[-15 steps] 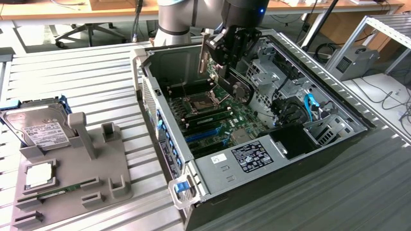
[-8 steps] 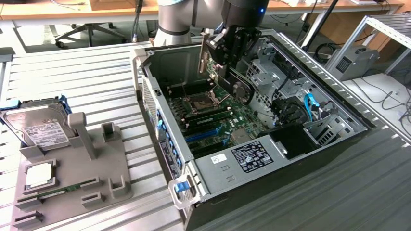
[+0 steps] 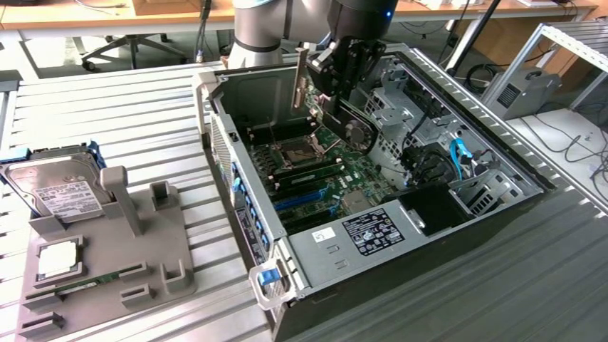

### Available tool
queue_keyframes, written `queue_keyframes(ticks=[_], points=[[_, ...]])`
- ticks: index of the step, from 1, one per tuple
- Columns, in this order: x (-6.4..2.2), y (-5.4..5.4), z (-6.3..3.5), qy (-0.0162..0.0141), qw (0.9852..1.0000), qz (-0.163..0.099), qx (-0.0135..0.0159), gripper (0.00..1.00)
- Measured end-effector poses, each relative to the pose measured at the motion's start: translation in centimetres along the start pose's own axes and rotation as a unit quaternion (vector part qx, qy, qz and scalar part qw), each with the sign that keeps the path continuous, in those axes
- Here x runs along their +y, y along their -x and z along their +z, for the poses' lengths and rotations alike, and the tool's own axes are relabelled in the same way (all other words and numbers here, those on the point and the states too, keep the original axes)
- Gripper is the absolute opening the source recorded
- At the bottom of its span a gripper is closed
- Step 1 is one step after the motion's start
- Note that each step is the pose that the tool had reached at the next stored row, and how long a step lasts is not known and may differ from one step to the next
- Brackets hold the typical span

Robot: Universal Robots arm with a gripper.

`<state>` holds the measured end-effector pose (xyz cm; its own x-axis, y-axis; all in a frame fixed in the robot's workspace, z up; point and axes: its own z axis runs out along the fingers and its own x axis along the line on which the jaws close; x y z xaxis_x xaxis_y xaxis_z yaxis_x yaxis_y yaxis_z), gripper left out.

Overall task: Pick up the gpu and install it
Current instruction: 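Insert the gpu into the slot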

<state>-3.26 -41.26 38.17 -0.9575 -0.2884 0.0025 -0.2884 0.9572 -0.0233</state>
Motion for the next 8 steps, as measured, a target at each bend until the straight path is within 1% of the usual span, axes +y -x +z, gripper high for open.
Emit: queue_keyframes(ticks=[8], points=[[0.03, 0.01, -0.08, -0.0001, 1.0000, -0.010, -0.0004, 0.27]])
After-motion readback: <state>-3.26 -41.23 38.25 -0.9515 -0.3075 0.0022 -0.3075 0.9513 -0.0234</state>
